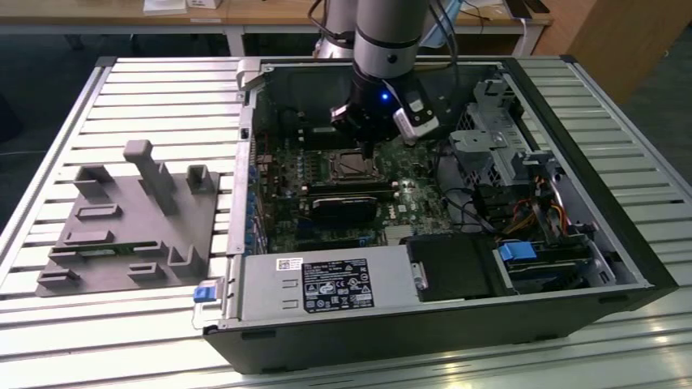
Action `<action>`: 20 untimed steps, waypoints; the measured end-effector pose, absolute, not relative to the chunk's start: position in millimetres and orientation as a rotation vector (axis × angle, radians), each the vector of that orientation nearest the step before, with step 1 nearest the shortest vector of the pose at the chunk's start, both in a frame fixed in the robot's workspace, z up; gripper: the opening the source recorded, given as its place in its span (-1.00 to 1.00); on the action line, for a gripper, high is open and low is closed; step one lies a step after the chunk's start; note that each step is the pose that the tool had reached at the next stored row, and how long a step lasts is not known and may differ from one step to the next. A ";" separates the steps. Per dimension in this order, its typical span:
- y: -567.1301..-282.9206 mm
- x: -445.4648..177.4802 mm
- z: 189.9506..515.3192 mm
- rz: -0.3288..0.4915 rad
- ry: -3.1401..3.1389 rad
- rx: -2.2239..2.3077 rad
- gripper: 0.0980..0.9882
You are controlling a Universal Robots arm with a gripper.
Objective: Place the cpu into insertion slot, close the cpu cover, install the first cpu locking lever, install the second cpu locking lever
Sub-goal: 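Install the second cpu locking lever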
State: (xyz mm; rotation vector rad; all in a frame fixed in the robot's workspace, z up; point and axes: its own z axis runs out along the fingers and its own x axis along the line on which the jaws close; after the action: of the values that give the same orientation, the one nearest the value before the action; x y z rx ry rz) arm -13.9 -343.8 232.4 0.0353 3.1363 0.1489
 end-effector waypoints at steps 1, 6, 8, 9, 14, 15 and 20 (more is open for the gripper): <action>-345.5 -13.9 232.4 0.149 3.136 0.035 -0.98; -353.6 -14.0 232.2 0.149 3.136 0.035 -0.98; -357.4 -14.0 232.1 0.149 3.136 0.035 -0.98; -359.1 -14.0 232.1 0.149 3.136 0.035 -0.98; -365.8 -16.3 232.0 0.149 3.136 0.035 -0.98; -366.6 -17.9 232.0 0.149 3.136 0.034 -0.98; -370.2 -27.0 232.0 0.149 3.136 0.029 -0.98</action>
State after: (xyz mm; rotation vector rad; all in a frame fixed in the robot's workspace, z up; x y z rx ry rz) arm -27.0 -370.2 232.0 0.0290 3.1362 0.1488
